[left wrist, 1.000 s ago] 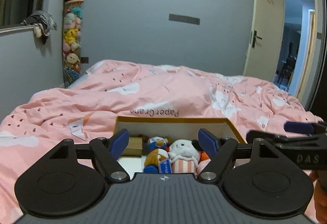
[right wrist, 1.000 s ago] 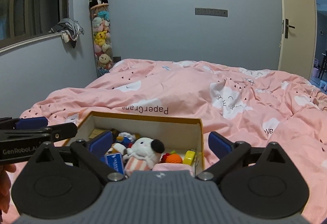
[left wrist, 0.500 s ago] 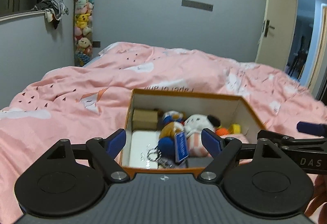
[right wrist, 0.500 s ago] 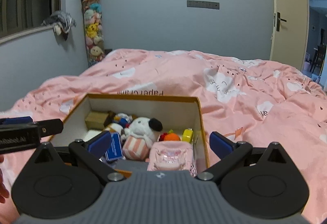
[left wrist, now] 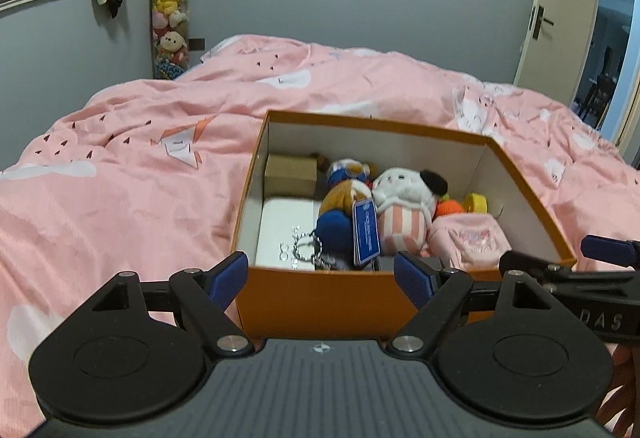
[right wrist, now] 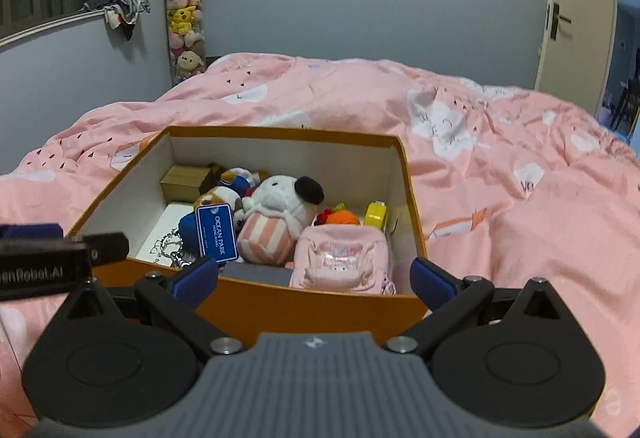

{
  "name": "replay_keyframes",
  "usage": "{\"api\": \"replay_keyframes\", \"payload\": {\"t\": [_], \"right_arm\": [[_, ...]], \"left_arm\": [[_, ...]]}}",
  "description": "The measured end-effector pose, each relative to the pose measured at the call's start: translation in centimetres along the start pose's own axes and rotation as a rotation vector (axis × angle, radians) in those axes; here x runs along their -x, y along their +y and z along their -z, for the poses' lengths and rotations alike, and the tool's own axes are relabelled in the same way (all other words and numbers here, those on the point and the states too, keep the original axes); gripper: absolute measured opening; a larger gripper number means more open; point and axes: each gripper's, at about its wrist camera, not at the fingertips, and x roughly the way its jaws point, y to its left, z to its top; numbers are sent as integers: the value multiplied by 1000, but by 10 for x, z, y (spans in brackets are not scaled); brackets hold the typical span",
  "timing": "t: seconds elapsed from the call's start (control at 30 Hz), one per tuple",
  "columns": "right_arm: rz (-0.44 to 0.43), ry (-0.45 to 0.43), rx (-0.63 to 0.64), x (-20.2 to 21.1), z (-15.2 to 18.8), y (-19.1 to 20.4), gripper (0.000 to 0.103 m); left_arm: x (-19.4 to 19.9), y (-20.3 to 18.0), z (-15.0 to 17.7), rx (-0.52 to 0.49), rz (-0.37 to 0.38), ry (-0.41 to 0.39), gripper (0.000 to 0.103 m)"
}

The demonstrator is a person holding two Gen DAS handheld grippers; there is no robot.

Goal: Organize objects

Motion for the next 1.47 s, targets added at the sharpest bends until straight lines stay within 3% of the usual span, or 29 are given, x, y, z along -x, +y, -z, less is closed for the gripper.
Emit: {"api": "replay_keyframes", "payload": {"t": [0.23,1.47], "right_arm": [[-5,53,-58,-6,4,-7,102],[-18,84,-46,-11,7,-5,102]], "left_arm": [[-2,-3,1,-25,-29,12,96],[-3,-7,3,-61,-33,21,96]]}}
